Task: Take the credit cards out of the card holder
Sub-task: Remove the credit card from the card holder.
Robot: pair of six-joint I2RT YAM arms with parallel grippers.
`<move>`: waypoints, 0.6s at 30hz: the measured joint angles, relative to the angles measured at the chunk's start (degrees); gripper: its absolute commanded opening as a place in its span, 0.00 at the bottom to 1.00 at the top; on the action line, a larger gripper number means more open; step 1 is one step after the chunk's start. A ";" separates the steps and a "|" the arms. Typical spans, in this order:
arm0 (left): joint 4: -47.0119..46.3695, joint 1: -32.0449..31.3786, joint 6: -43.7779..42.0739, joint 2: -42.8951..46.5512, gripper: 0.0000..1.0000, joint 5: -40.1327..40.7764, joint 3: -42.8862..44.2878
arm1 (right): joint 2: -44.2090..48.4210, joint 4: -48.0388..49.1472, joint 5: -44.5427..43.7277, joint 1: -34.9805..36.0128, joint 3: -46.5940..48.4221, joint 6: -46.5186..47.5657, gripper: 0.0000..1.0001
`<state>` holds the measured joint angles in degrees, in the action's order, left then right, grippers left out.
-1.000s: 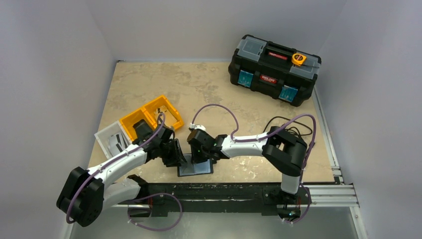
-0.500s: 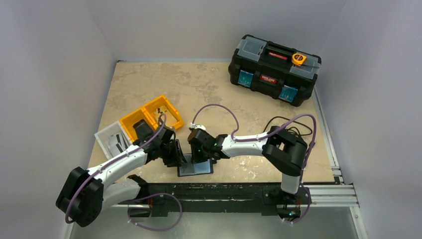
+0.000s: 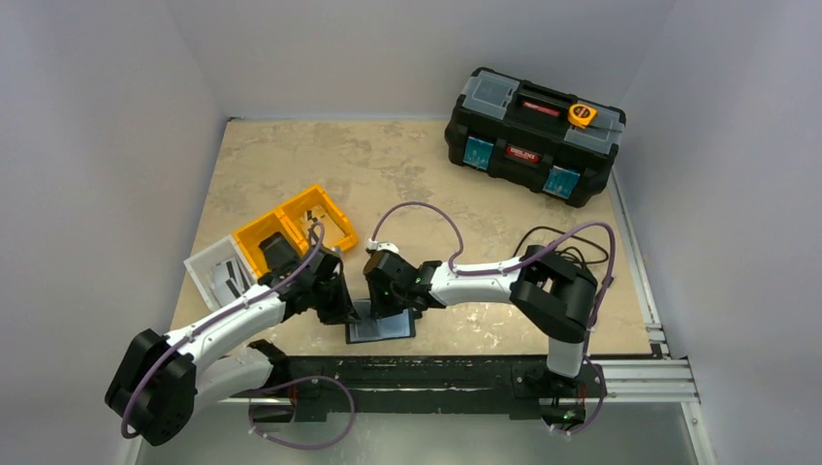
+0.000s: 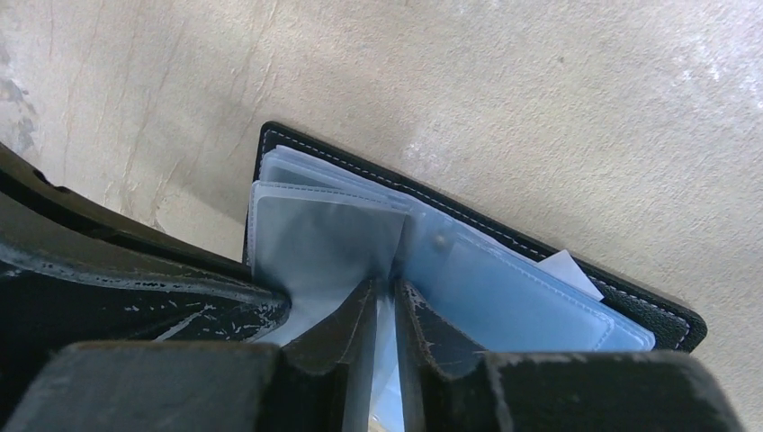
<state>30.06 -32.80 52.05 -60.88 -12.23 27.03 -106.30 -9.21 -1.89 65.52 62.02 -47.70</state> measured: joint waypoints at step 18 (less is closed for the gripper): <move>3.43 -6.67 3.82 0.61 0.28 2.25 4.52 | 12.66 -11.13 -5.35 0.61 -0.94 0.39 0.41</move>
<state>33.50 -39.46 55.88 -60.27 -9.98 31.55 -93.65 -20.34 -7.25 66.13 61.08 -47.31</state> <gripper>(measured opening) 0.225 0.406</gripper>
